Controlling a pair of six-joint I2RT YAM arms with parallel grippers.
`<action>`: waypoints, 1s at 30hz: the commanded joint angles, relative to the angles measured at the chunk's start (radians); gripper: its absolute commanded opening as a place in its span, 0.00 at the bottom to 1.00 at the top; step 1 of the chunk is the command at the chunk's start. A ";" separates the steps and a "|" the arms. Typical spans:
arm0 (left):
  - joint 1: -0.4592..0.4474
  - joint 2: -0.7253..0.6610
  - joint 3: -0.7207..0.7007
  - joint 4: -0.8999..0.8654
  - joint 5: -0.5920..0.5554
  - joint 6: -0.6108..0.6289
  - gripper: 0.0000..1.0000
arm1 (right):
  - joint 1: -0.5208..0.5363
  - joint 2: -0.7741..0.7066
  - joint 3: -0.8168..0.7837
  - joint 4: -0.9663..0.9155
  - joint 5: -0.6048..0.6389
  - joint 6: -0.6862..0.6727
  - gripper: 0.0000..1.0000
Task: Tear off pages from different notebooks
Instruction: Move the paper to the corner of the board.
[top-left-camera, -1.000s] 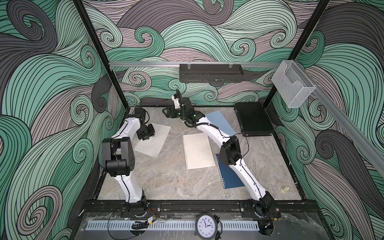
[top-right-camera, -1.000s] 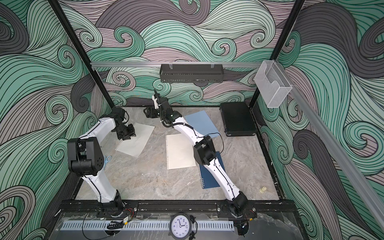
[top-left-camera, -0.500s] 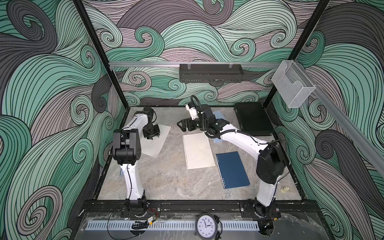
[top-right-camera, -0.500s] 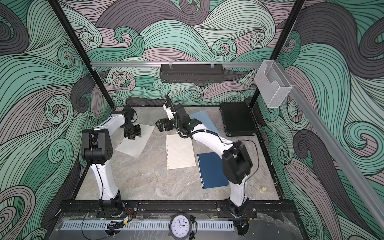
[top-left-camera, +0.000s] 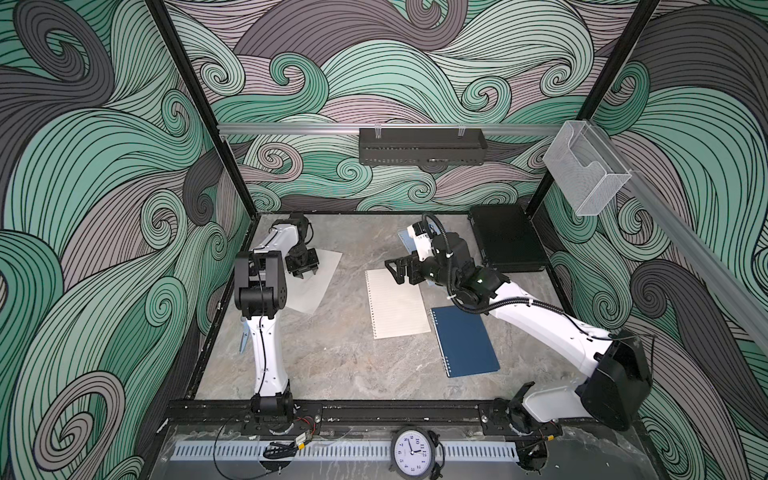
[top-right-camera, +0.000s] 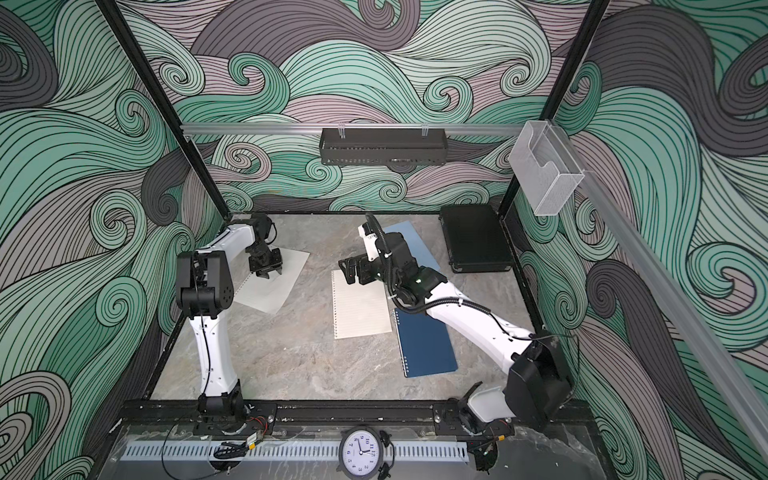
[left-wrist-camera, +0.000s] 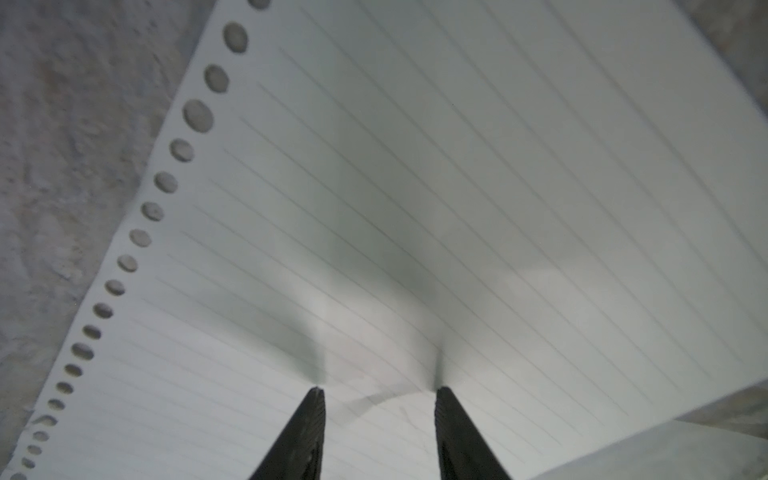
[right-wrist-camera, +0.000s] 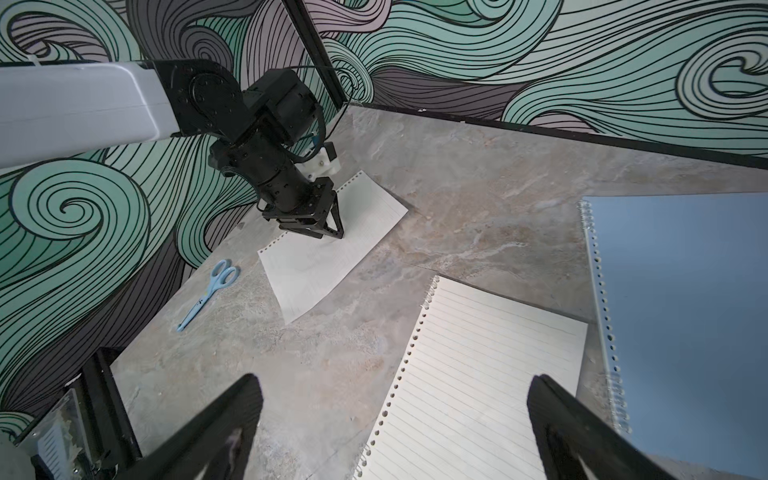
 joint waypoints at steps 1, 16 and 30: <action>0.023 0.035 0.040 -0.039 0.008 -0.019 0.43 | 0.000 -0.056 -0.034 0.011 0.060 0.013 1.00; 0.141 0.198 0.230 -0.060 0.070 -0.063 0.43 | 0.000 -0.266 -0.112 -0.085 0.131 0.017 1.00; 0.203 0.453 0.622 -0.180 0.124 -0.027 0.43 | -0.001 -0.437 -0.128 -0.224 0.224 0.022 1.00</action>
